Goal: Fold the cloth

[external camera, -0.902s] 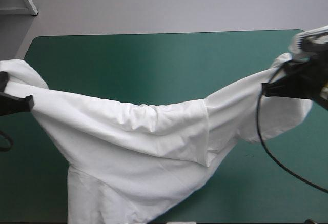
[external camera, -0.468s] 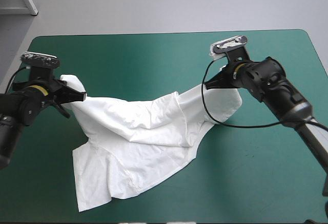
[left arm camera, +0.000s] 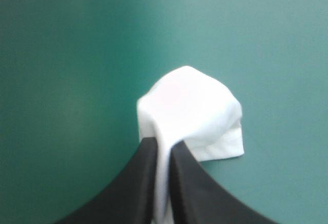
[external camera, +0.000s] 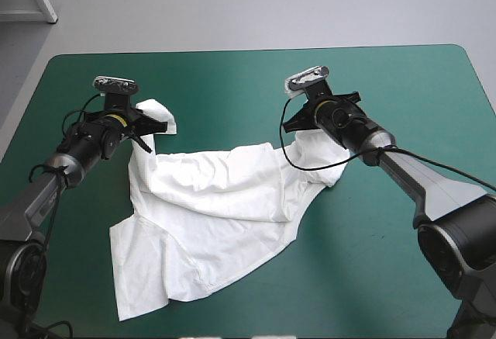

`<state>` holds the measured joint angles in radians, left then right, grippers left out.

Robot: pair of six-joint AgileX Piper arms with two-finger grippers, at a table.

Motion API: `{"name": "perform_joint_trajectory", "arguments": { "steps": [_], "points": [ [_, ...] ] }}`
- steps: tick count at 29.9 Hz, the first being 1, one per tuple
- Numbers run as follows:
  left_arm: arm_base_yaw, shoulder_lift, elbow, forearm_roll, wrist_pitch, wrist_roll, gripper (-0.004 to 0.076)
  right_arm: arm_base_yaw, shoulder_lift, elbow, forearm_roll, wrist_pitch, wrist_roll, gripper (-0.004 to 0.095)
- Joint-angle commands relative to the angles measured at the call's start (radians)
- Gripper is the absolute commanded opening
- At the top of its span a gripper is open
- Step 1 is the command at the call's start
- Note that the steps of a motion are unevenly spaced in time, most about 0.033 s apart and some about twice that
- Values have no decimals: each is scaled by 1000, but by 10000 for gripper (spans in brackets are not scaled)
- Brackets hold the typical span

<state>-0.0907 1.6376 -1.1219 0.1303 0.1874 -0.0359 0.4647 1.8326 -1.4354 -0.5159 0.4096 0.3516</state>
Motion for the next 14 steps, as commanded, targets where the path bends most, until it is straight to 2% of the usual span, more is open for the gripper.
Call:
{"name": "perform_joint_trajectory", "arguments": {
  "steps": [1,3,4,6,10,14],
  "points": [
    [-4,-9,-26,-4,-133,-16,242,-10,-33,-52,-36,-65,13,308],
    [-4,-7,-26,-4,-129,-16,420,-14,-36,-62,-36,-53,15,574],
    [-4,-15,-28,-4,-118,-16,479,-14,-43,-74,-36,-23,15,684],
    [-4,-49,-29,-1,-79,-9,561,-14,-65,-103,-36,52,13,809],
    [-4,-153,-68,-1,106,-7,548,-14,-144,-142,-21,206,15,806],
    [-4,-285,-127,-5,431,-16,532,-14,-258,-151,2,406,-2,772]
  ]
}}
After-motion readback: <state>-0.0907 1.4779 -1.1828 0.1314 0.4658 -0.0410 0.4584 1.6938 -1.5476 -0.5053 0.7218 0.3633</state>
